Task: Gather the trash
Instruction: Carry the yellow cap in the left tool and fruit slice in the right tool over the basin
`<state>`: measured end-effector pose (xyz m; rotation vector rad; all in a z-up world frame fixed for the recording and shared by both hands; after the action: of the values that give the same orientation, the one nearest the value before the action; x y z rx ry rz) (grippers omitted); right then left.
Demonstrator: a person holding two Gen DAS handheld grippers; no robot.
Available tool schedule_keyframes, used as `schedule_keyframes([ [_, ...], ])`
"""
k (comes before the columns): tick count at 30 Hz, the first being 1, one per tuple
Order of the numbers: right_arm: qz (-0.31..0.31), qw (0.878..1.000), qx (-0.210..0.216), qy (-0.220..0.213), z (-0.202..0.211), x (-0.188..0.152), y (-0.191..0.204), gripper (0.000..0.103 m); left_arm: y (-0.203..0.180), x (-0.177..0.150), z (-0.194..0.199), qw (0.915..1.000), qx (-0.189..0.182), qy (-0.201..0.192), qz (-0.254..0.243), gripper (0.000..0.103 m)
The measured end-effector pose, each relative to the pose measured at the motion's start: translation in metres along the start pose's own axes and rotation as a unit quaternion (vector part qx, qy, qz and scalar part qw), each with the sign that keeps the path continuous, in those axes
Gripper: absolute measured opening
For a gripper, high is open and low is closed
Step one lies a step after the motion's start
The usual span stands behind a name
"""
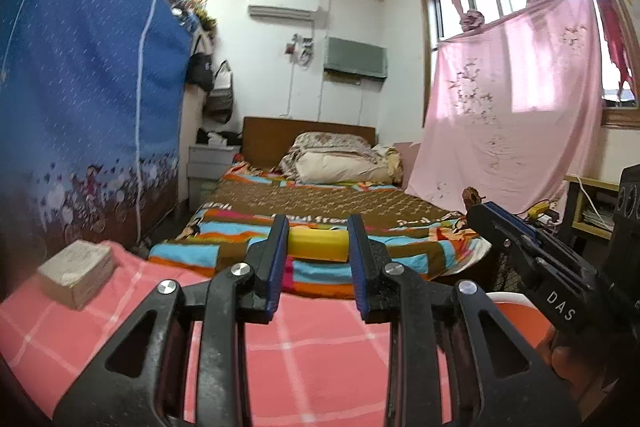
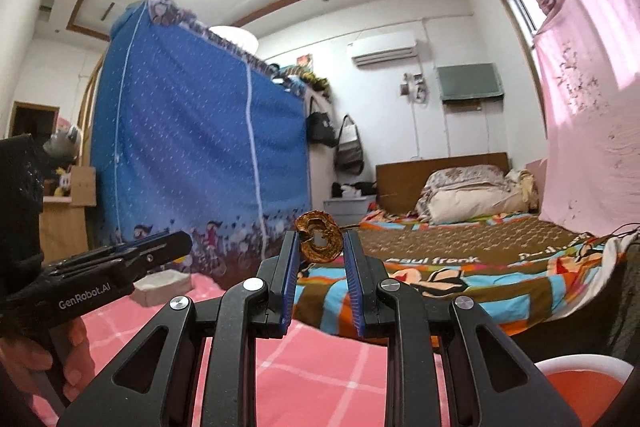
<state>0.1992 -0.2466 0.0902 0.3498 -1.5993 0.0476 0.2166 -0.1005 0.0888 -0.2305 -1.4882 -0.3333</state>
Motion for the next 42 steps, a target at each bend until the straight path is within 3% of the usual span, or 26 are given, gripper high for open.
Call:
schedule_keyframes([
  [6,-0.010,0.999,-0.022,-0.023,0.024,0.012,-0.018,0.021,-0.037,0.011,0.001,0.9990,-0.025,-0.016,-0.032,0.033],
  [23,-0.042,0.993,-0.101,-0.048,0.081,0.022,-0.087,0.021,-0.129,0.015,-0.008,0.9910,-0.116,0.001,-0.067,0.033],
  [42,-0.099,0.980,-0.172,0.006,0.111,-0.001,-0.149,0.021,-0.190,-0.024,-0.032,0.9720,-0.192,0.101,-0.090,0.033],
])
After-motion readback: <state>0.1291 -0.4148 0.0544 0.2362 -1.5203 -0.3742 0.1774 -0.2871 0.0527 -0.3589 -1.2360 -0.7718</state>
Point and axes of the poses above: each gripper's, at about its wrist camera, not at the fingertips, and z roughly against the way its jaws point, y to its left, x to its top, the point moved 4 cm from there along -z, roughly the way its jaws point, and after that the axes turned 8 degrees about -z, right-handed, at the moved point
